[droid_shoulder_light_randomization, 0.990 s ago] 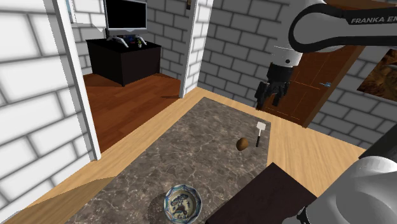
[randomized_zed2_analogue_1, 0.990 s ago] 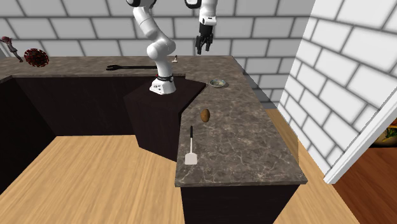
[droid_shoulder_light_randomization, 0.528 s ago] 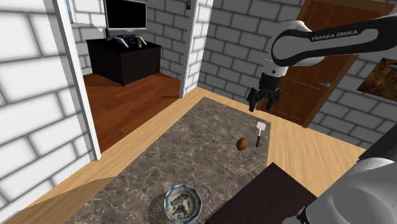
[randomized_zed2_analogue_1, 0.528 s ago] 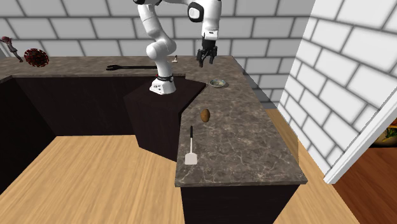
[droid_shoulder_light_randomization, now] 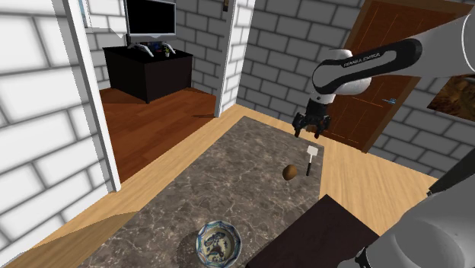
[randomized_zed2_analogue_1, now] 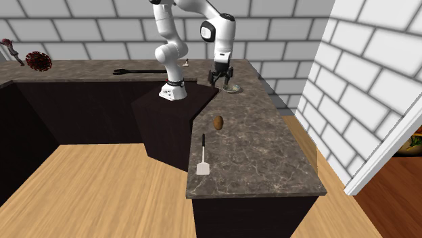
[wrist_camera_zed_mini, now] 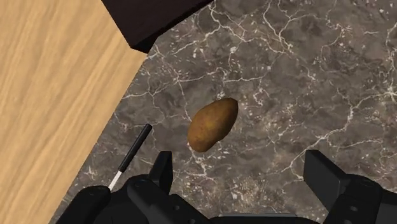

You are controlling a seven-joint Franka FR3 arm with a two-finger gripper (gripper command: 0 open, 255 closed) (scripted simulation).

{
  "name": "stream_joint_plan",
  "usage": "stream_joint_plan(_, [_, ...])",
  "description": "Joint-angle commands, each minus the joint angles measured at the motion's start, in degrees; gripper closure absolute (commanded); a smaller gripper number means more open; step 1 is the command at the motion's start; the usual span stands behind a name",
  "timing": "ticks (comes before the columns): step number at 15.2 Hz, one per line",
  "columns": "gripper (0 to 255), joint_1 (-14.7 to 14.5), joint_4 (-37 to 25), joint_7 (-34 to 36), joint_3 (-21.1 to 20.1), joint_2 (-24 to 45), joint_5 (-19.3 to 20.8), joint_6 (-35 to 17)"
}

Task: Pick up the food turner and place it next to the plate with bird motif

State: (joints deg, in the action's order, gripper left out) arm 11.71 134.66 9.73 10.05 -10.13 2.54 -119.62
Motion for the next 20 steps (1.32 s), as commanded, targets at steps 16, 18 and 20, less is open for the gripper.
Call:
stream_joint_plan(16, [0, 9.6, -16.1, -0.5, 6.7, 30.8, -11.5, -14.4])
stream_joint_plan(18, [0, 11.3, -18.6, -0.7, 6.8, 34.3, -13.3, -15.2])
stream_joint_plan(20, [0, 13.0, -21.2, -0.7, 6.9, 37.8, -15.1, -15.9])
